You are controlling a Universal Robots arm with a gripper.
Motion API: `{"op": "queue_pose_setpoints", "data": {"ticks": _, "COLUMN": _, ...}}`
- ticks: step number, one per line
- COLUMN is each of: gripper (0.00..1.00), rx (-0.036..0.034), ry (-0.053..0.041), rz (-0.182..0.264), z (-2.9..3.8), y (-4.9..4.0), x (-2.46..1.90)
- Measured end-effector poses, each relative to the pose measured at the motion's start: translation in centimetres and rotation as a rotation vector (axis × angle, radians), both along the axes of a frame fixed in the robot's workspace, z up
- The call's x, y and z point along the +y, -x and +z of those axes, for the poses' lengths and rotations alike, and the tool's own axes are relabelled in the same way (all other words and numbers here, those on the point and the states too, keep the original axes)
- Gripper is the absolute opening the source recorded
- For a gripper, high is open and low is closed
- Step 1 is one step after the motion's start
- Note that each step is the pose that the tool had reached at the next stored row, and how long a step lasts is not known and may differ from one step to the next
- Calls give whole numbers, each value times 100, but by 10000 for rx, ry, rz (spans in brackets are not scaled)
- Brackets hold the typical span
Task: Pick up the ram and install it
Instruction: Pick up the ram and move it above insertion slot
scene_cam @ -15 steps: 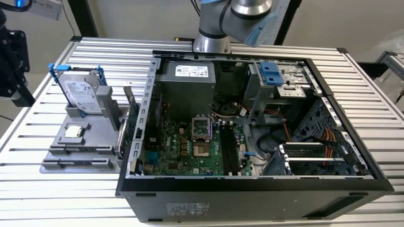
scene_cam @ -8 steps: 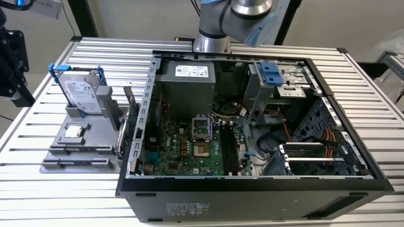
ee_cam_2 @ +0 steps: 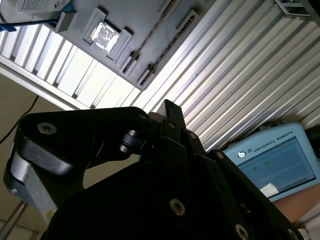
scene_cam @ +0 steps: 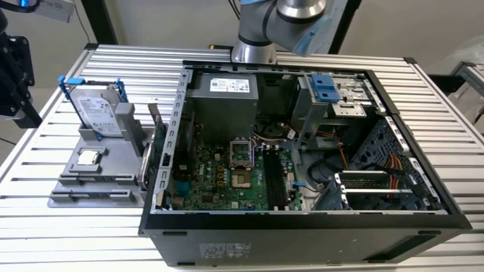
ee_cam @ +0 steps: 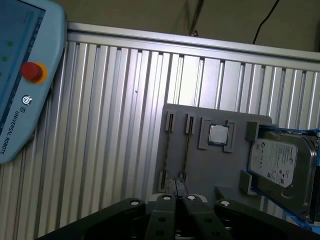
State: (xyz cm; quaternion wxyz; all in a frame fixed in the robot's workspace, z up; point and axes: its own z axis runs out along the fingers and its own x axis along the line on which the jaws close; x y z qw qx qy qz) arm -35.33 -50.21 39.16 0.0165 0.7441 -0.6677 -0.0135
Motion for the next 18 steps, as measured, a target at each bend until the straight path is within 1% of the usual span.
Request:
{"op": "queue_pose_setpoints", "data": {"ticks": 5, "gripper": 0, "rx": 0, "ry": 0, "rz": 2, "z": 0, "y": 0, "x": 0}}
{"op": "queue_pose_setpoints", "data": {"ticks": 6, "gripper": 100, "rx": 0, "ry": 0, "rz": 2, "z": 0, "y": 0, "x": 0}}
{"op": "queue_pose_setpoints", "data": {"ticks": 18, "gripper": 100, "rx": 0, "ry": 0, "rz": 7, "z": 0, "y": 0, "x": 0}}
